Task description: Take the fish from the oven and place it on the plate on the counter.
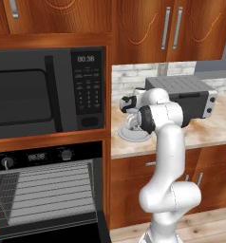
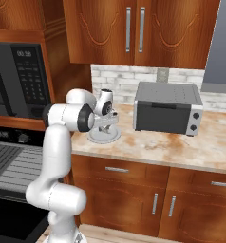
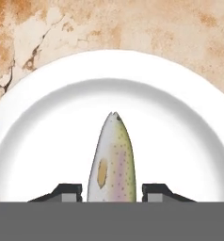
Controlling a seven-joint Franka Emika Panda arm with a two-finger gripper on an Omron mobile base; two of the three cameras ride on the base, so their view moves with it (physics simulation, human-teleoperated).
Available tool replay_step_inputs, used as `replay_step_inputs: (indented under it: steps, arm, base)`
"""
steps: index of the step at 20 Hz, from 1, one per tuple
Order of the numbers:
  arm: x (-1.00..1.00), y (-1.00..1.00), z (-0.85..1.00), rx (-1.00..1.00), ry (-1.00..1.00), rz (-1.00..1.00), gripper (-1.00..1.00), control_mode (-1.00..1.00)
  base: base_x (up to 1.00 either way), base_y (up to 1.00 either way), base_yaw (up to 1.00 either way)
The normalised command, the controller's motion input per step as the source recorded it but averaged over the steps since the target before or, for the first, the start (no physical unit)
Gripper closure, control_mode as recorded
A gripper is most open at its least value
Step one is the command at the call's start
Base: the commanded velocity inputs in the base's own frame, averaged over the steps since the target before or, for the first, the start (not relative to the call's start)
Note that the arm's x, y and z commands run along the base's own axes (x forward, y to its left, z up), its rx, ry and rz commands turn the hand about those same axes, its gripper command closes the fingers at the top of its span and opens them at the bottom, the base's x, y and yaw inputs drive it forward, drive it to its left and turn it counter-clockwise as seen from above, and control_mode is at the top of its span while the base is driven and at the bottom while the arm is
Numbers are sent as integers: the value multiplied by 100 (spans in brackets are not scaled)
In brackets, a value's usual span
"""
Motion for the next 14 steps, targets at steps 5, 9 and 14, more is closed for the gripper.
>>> replay_step_inputs:
  steps: [5,9,14]
  arm:
    - [0,0,0,0,0,0,-100,-100]
    - [-22,-2,19,0,0,0,-100,-100]
    - [-97,-1,42,0,-12,0,-100,-100]
  base:
    - [0,0,0]
    - [0,0,0]
    - [0,0,0]
